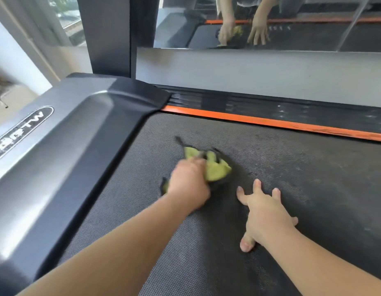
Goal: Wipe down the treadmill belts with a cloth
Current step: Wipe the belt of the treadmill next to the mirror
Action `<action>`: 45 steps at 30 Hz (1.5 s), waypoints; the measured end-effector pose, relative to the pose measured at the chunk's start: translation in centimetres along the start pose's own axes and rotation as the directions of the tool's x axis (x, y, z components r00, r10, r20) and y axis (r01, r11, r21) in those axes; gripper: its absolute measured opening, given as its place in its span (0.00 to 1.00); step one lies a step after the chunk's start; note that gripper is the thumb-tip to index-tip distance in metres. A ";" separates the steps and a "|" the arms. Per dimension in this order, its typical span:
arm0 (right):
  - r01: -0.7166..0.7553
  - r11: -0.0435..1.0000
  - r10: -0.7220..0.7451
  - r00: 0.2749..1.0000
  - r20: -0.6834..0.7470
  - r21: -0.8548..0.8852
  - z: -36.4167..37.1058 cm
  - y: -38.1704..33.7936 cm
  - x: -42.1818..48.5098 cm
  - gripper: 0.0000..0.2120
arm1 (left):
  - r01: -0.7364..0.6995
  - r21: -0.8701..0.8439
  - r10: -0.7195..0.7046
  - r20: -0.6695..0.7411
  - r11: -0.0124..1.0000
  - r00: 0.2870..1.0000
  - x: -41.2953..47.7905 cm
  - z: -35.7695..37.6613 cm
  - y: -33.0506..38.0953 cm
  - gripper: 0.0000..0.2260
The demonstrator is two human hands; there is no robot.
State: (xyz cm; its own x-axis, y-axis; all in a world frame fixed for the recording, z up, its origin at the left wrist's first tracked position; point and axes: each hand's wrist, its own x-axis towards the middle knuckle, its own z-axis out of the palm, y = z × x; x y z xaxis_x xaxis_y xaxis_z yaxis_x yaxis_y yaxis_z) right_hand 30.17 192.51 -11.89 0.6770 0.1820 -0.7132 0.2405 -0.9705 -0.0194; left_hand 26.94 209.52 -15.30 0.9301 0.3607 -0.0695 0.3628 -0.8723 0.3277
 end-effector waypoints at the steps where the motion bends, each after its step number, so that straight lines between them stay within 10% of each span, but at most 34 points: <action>1: -0.032 0.999 0.031 0.999 0.015 0.036 -0.2 0.0 -0.1 0.69 | -0.136 -0.038 0.137 0.037 0.990 0.990 -1.1 1.0 1.6 0.19; 6: -0.028 0.999 0.026 0.999 0.032 0.044 -0.3 0.2 -0.2 0.66 | -0.353 -0.089 0.362 0.125 0.932 0.924 -1.2 1.4 0.9 0.27; 12: 0.015 0.999 -0.014 1.000 0.015 -0.040 0.0 0.1 0.5 0.69 | 0.074 0.027 -0.074 -0.003 0.997 0.997 1.2 -0.7 -1.6 0.25; 18: -0.081 0.989 0.083 0.997 -0.004 0.125 0.0 0.2 0.3 0.77 | -0.319 -0.097 0.332 0.170 0.943 0.928 -3.6 0.3 1.6 0.27; 23: 0.052 0.999 -0.052 0.999 -0.001 0.001 -0.1 0.2 0.0 0.67 | 0.175 0.024 -0.176 0.071 0.984 0.982 0.3 -2.8 -3.7 0.20; 30: -0.048 0.991 0.052 0.998 -0.035 0.124 0.1 0.5 0.1 0.77 | -0.284 -0.188 0.328 0.276 0.940 0.903 -4.0 -0.5 1.5 0.28; 36: 0.127 0.989 -0.127 0.992 0.005 -0.072 -0.3 0.5 -0.6 0.68 | 0.067 0.029 -0.070 0.113 0.997 0.991 -2.0 -3.6 -4.8 0.32; 45: 0.239 0.968 -0.228 0.964 -0.140 0.072 -0.2 -4.0 -0.5 0.73 | -0.322 -0.063 0.328 0.168 0.945 0.929 -6.0 -2.7 -5.3 0.32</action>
State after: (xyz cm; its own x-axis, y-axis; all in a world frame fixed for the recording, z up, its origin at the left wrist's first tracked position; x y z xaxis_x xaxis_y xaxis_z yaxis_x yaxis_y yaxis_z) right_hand 28.97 196.28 -11.33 0.6951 0.4185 -0.5845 0.3445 -0.9076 -0.2401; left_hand 19.27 212.83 -14.11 0.9933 -0.0066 -0.1154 0.0394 -0.9193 0.3915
